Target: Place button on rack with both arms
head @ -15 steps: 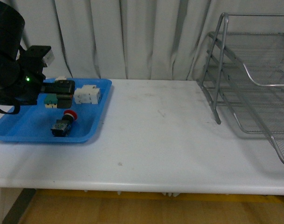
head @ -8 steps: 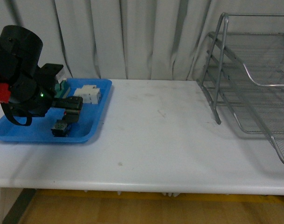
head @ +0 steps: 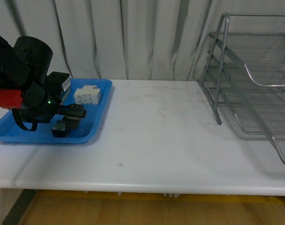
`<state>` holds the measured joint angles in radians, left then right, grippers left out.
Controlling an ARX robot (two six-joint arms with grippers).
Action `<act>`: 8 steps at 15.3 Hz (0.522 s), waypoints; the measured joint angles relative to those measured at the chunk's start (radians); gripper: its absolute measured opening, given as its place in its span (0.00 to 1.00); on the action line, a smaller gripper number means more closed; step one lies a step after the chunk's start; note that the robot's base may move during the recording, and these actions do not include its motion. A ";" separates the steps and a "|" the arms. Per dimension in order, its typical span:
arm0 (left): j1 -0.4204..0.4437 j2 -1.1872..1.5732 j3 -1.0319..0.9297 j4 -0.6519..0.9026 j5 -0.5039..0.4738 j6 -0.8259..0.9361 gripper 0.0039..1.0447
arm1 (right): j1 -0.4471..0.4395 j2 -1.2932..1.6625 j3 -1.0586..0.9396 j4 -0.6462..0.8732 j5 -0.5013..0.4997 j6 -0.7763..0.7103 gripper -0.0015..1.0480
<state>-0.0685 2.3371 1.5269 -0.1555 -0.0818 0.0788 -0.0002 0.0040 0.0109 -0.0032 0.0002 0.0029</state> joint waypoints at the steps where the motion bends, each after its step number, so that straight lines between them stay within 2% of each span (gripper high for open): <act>1: 0.000 0.000 0.001 -0.009 0.001 -0.002 0.60 | 0.000 0.000 0.000 0.000 0.000 0.000 0.94; 4: 0.000 0.002 0.001 -0.011 0.008 -0.009 0.36 | 0.000 0.000 0.000 0.000 0.000 0.000 0.94; 8: 0.001 -0.022 -0.001 -0.005 0.028 -0.030 0.33 | 0.000 0.000 0.000 0.000 0.000 0.000 0.94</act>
<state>-0.0677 2.3154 1.5257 -0.1608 -0.0540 0.0490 -0.0002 0.0040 0.0109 -0.0032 0.0002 0.0029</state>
